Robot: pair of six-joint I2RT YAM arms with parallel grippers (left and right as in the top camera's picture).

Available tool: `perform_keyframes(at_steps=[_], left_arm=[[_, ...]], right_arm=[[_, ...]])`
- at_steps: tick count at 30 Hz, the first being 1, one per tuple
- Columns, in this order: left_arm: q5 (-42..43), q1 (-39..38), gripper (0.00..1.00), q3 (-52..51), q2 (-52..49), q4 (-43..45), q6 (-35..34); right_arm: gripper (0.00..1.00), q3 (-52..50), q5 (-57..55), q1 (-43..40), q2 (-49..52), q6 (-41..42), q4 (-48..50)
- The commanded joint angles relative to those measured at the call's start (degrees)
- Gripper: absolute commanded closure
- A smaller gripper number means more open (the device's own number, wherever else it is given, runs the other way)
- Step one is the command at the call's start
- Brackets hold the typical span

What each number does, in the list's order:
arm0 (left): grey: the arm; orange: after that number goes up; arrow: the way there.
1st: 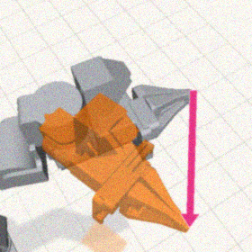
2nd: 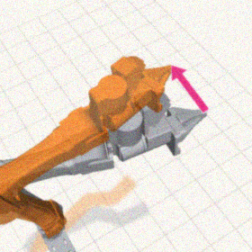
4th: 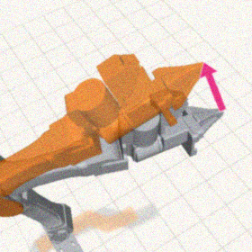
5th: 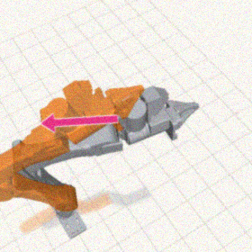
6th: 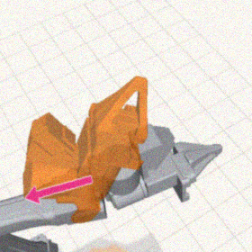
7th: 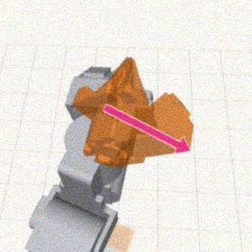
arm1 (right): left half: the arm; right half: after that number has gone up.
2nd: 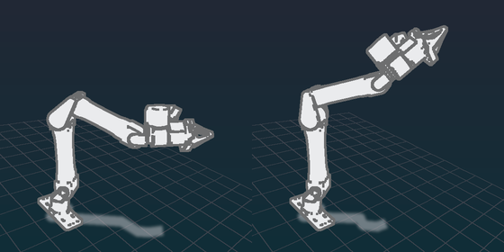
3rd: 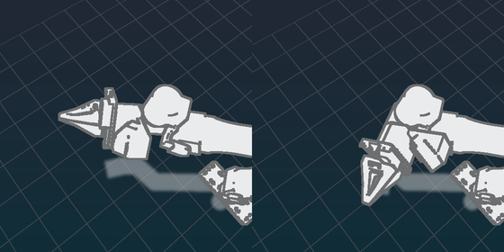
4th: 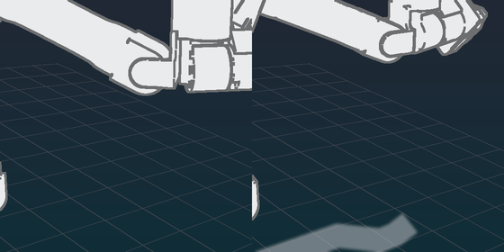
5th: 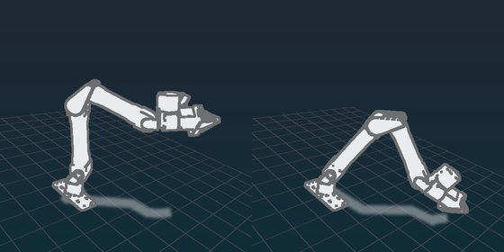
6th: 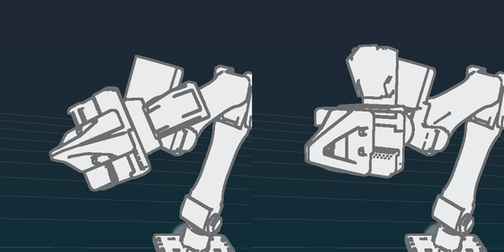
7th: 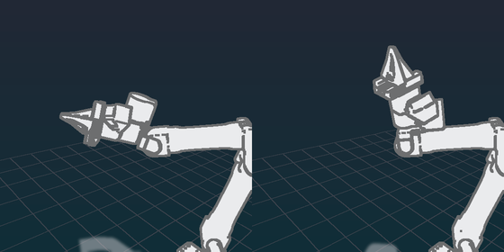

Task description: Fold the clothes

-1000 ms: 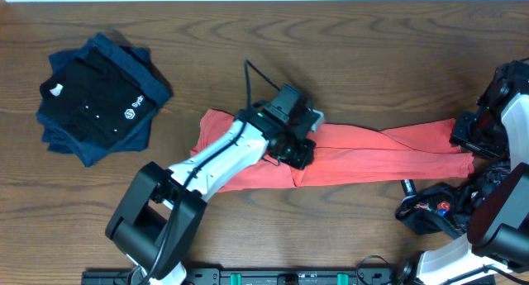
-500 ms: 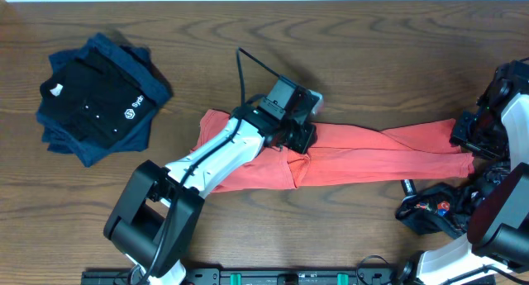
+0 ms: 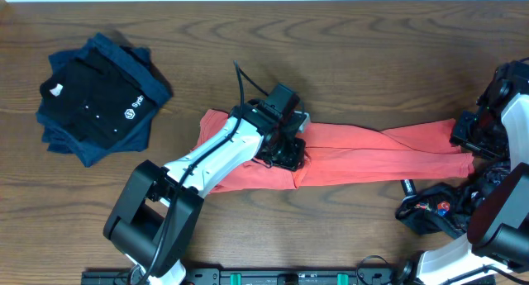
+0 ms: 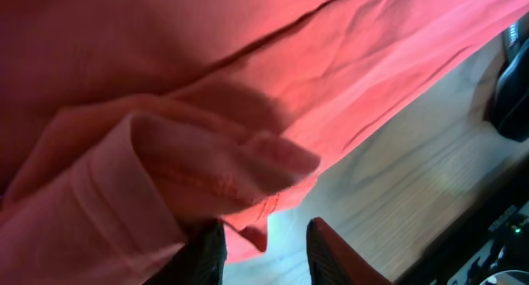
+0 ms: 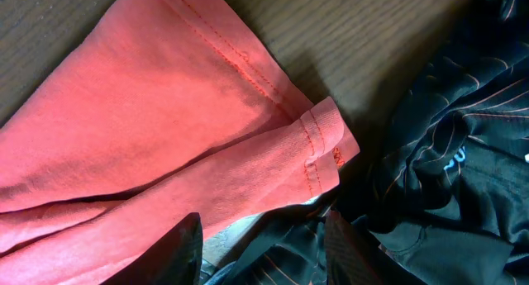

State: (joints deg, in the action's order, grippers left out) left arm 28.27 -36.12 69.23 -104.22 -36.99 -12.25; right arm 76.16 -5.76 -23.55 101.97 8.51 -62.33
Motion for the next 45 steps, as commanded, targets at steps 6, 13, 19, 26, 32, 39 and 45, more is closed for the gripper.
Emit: perform_keyframes(at_steps=[6,13,19,26,32,39,45], left_arm=[[-2.47,-2.27,0.57,1.16,0.52,-1.16,-1.42],[-12.41,-5.92,0.50,1.14,0.52,0.74,-10.01],[-12.96,-6.23,0.46,1.14,0.50,4.26,-16.20],[-12.98,-6.23,0.46,1.14,0.07,7.58,-16.63],[-12.94,-6.23,0.47,1.11,-1.95,7.58,-18.88],[-12.96,-6.23,0.88,1.11,-2.82,8.92,-18.91],[-12.74,-6.05,0.94,2.08,-1.77,10.56,-18.16]], right_arm=[[0.54,-0.26,0.22,-0.44,-0.59,-0.44,-0.02],[0.54,-0.26,0.22,-0.42,-0.59,-0.44,-0.17],[0.54,-0.26,0.24,-0.42,-0.59,-0.44,-0.20],[0.54,-0.26,0.24,-0.42,-0.59,-0.44,-0.20],[0.54,-0.26,0.24,-0.42,-0.59,-0.44,-0.24],[0.54,-0.26,0.22,-0.42,-0.59,-0.44,-0.33],[0.53,-0.26,0.24,-0.39,-0.59,-0.44,-0.48]])
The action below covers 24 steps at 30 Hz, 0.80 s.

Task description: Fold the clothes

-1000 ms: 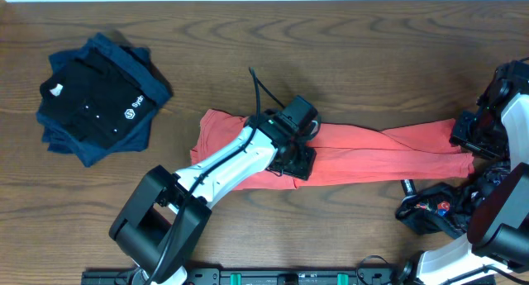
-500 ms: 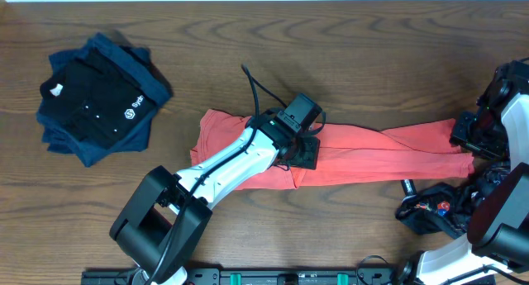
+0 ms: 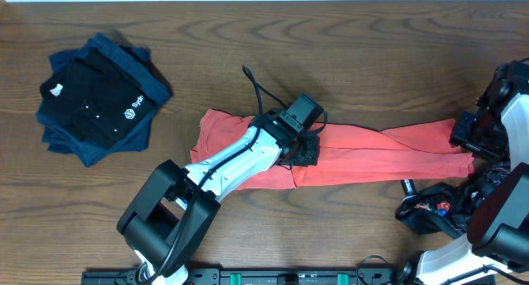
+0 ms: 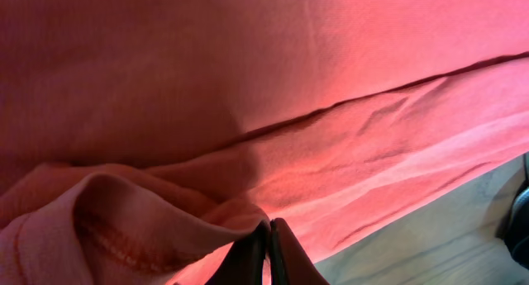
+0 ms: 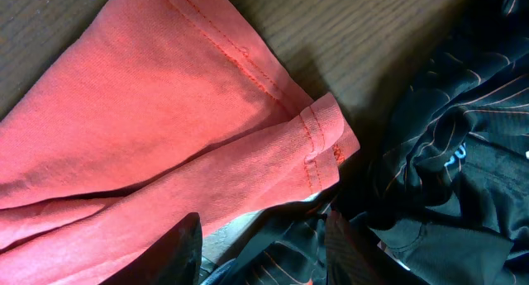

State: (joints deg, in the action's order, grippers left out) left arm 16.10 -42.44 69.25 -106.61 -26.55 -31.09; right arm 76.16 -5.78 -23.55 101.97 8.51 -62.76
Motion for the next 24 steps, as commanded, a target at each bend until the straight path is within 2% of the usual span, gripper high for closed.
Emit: perform_keyframes(at_steps=[1,8,14,19,21,22,24], left_arm=[[-0.26,0.26,0.94,2.56,1.31,0.20,1.29],[-0.35,0.61,0.94,4.70,7.48,3.32,2.54],[-4.87,0.57,0.94,4.68,5.64,5.46,2.51],[-4.55,0.39,0.93,4.24,3.10,5.64,2.49],[-4.57,0.11,0.83,3.87,2.73,5.40,2.51],[-4.57,0.07,0.73,3.85,2.71,5.22,2.54],[-4.57,0.09,0.67,3.85,2.93,4.79,2.89]], right_arm=[[0.53,-0.26,0.26,-0.39,-0.59,-0.44,-0.02],[0.53,-0.26,0.24,-0.39,-0.59,-0.44,0.24],[0.53,-0.26,0.26,-0.39,-0.59,-0.44,0.15],[0.53,-0.26,0.26,-0.39,-0.59,-0.44,0.13],[0.53,-0.26,0.26,-0.39,-0.59,-0.44,0.13],[0.53,-0.26,0.26,-0.39,-0.59,-0.44,0.13],[0.53,-0.26,0.26,-0.39,-0.59,-0.42,0.13]])
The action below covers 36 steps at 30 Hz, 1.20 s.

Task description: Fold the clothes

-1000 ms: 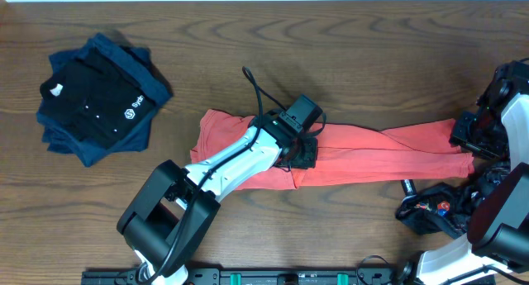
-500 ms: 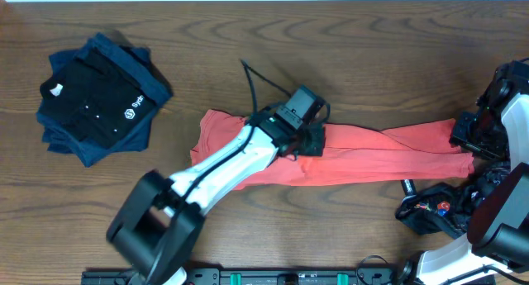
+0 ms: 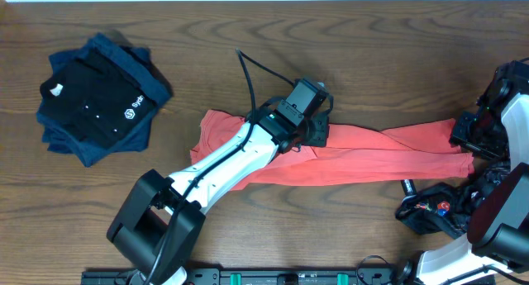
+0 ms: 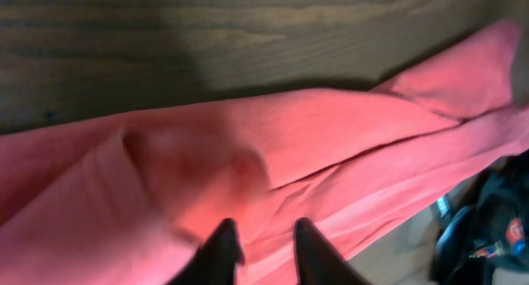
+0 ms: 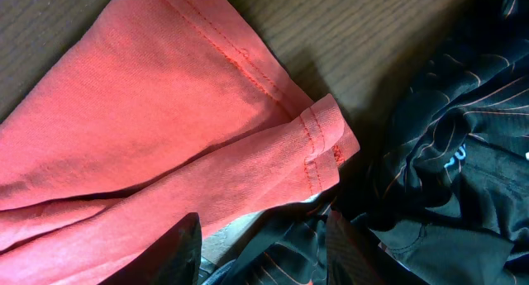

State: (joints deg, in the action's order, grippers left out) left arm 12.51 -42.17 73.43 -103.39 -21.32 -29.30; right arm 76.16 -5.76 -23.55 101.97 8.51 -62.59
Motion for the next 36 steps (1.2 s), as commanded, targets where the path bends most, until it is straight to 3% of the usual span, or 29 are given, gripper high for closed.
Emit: perform_keyframes(at_steps=[1,6,12,23,36], left_arm=[[-1.05,-0.15,0.66,-0.33,0.20,-0.68,3.08],[-7.06,0.92,0.63,-0.33,5.64,-4.20,9.84],[-10.19,6.78,0.62,-0.35,10.56,-12.35,10.32],[-5.44,10.78,0.62,-3.10,4.59,-16.20,8.00],[-6.12,12.02,0.62,-6.40,-2.10,-16.09,4.92]], right_arm=[[0.53,-0.26,0.39,-0.39,-0.59,-0.44,-0.04],[0.49,-0.26,2.36,-0.46,-0.59,-1.62,0.13],[0.39,-0.26,12.26,-1.22,-0.59,-10.97,2.05],[0.42,-1.33,12.00,-4.72,-0.59,-21.77,6.34],[0.41,-13.86,12.44,-6.71,-0.59,-26.84,20.46]])
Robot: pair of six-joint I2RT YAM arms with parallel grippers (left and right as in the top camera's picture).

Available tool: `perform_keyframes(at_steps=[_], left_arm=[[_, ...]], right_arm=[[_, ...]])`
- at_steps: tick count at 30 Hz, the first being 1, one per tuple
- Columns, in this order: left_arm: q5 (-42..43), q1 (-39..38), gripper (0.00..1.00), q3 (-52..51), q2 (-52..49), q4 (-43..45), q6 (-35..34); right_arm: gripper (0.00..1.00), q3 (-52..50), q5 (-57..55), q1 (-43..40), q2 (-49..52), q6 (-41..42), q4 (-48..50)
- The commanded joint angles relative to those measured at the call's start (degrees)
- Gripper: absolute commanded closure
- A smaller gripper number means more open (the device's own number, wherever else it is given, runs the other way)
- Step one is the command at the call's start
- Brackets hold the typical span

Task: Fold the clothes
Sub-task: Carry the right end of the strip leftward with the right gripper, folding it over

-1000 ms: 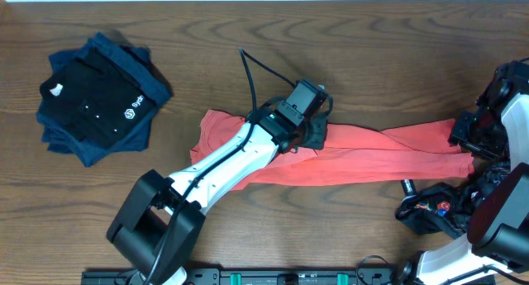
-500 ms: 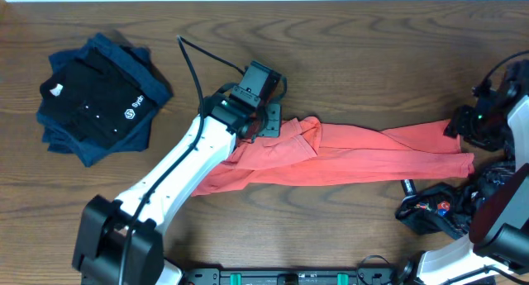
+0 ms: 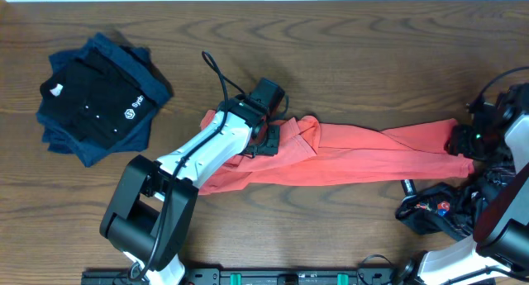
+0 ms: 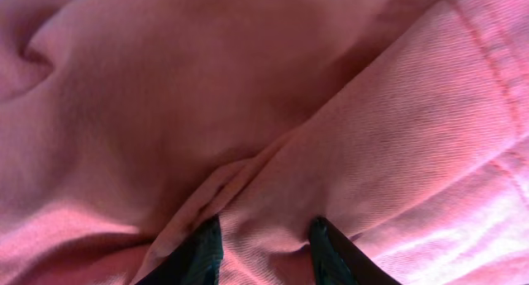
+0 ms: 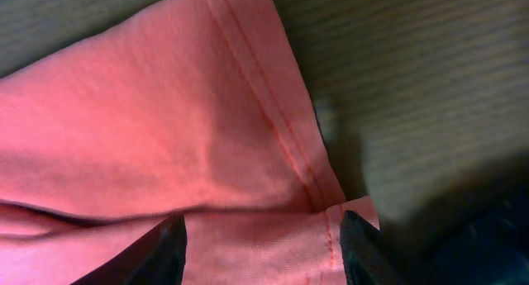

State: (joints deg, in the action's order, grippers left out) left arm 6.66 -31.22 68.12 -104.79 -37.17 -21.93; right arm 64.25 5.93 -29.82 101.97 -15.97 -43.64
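A long red garment lies stretched across the table, bunched into a hump near its left third. My left gripper presses down on that left part. In the left wrist view red cloth fills the frame, and the left gripper stands open with a ridge of cloth between its fingers. My right gripper sits at the garment's right end. Its wrist view shows the right gripper wide open over the stitched hem.
A folded dark blue and black pile sits at the back left. A crumpled black garment lies at the front right beside the right arm's base. Bare wood table lies behind the red garment.
My left gripper has moved left along the red garment and now presses into it, leaving a hump to its right. My right gripper has shifted onto the garment's end, with the black garment almost out of its view.
My left gripper was open at the red garment's front edge near the middle, then shut on a fold there. It then stood open near the back edge, the front flap gone from the table. Now it rests open further left; the right gripper stayed open throughout.
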Motion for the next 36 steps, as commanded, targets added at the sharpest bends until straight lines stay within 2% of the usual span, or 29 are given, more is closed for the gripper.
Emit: perform_keyframes(at_steps=[1,12,14,20,22,23,25,26,31,34,36], left_arm=[[-0.24,1.40,0.62,-1.62,-0.85,-0.02,-3.02],[-0.15,2.01,0.62,-6.19,-1.03,3.80,-3.48],[0.44,2.01,0.62,-6.19,-1.03,3.82,-3.45],[0.81,2.08,0.62,-6.08,-0.31,3.85,-3.43],[0.81,2.25,0.62,-5.77,0.04,3.82,-3.43],[0.81,2.45,0.62,-5.57,0.28,3.78,-3.43],[0.83,2.97,0.62,-5.42,1.09,3.78,-3.45],[0.83,3.30,0.62,-5.35,1.64,3.76,-3.43],[0.83,5.22,0.62,-5.35,6.54,2.91,-3.41],[0.83,6.27,0.61,-5.35,10.75,1.57,-3.39],[0.81,6.71,0.58,-5.35,13.18,0.39,-3.04]], right_arm=[[0.41,-2.82,0.74,-0.44,-0.59,-2.36,2.73],[0.39,-9.86,1.92,-0.44,-0.59,-2.34,12.20],[0.43,-11.17,3.41,-0.44,-0.59,-2.36,14.19],[0.45,-12.02,8.35,-0.20,-0.59,-3.89,15.10],[0.53,-12.02,10.91,0.07,-0.59,-5.18,14.86],[0.60,-12.02,11.32,0.26,-0.59,-5.42,14.75],[0.82,-12.02,11.28,0.68,-0.59,-5.53,14.58],[0.86,-12.02,11.28,0.76,-0.59,-5.53,14.58],[0.91,-11.56,11.23,0.74,-0.59,-5.29,14.49],[0.99,-9.88,9.99,0.74,-0.61,-3.56,13.42],[0.99,-7.54,7.39,0.74,-0.61,-0.83,11.61]])
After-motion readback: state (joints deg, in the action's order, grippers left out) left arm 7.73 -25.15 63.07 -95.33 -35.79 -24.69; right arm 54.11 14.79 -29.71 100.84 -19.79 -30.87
